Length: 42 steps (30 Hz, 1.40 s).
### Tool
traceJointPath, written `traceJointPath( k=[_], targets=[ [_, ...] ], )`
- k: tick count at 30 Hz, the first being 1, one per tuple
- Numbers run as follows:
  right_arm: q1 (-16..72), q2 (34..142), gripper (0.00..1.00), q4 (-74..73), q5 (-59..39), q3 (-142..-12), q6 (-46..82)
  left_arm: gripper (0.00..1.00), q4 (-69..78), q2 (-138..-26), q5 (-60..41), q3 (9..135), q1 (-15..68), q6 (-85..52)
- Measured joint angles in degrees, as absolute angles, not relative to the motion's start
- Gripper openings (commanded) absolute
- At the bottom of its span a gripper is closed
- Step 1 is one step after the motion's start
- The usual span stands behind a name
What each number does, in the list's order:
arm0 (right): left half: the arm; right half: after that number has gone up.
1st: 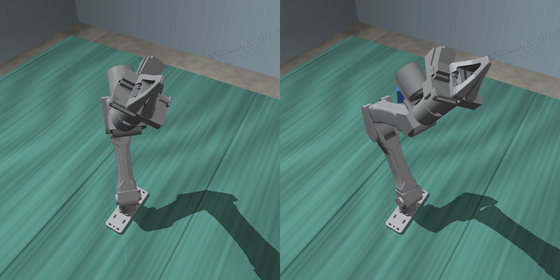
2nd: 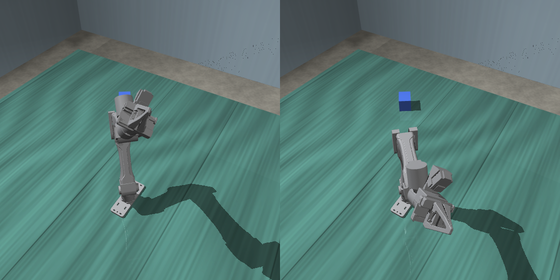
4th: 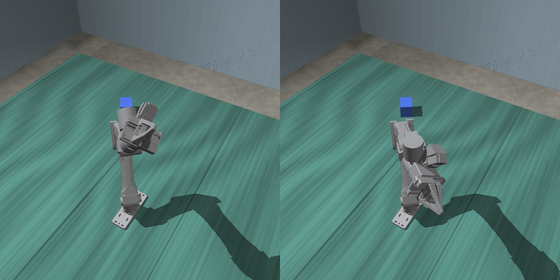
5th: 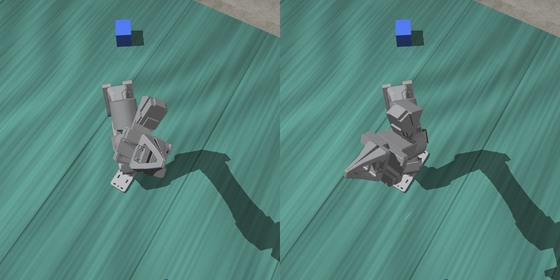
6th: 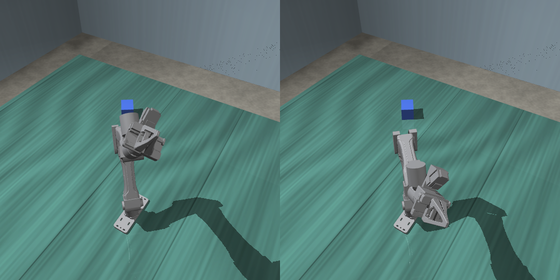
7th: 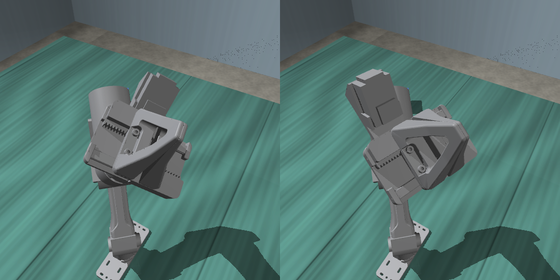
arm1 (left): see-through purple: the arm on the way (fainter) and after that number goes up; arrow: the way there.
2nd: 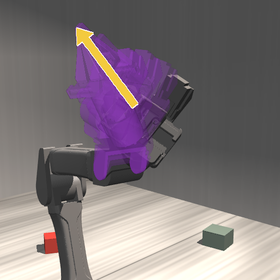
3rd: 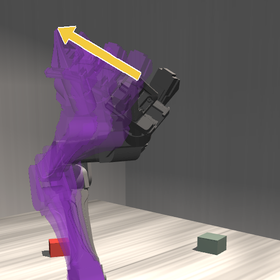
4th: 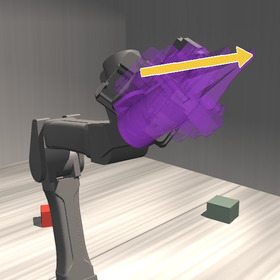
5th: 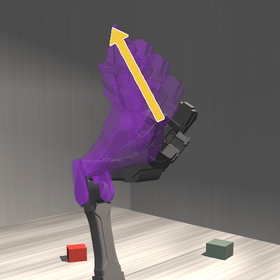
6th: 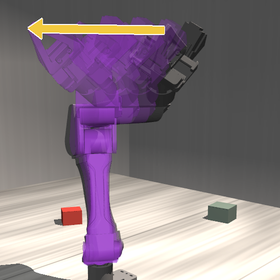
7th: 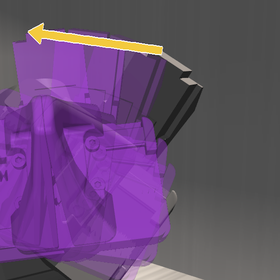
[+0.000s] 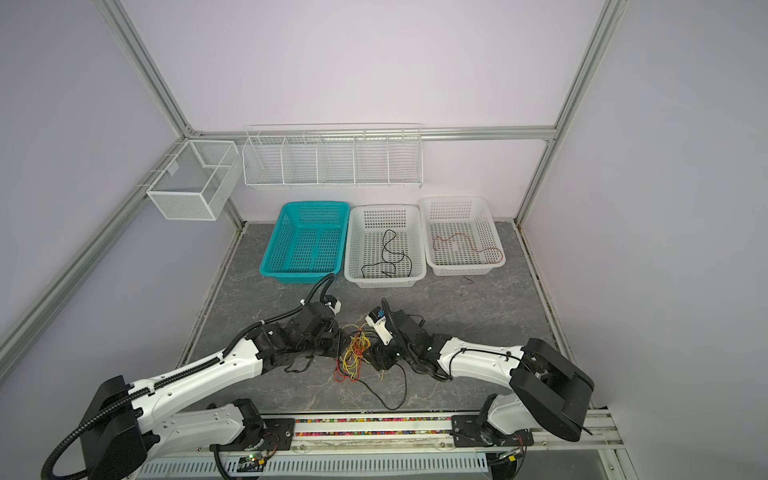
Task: Untangle the cables
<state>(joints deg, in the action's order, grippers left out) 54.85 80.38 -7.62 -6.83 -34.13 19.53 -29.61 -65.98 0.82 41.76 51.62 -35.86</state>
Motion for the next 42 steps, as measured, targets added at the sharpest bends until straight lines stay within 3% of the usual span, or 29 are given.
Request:
traceJointPath(
  k=[15,20,29,42],
  targets=[
    [55.7,83.1,0.38,-9.8,-5.3,-34.4,19.5,0.08,-26.5,-66.3,-0.4,41.0,51.7,-35.6],
    [56.8,84.1,0.25,-10.2,-4.5,-34.9,19.3,0.00,-26.0,-63.9,-0.9,41.0,51.7,-35.9],
    [57.7,84.4,0.09,-10.1,-3.2,-35.8,19.3,0.00,-26.0,-53.4,-0.4,43.8,51.7,-37.4],
    [57.9,85.5,0.06,-8.8,-2.1,-37.5,19.3,0.00,-23.3,-41.9,1.3,55.0,51.7,-38.5]
  ],
)
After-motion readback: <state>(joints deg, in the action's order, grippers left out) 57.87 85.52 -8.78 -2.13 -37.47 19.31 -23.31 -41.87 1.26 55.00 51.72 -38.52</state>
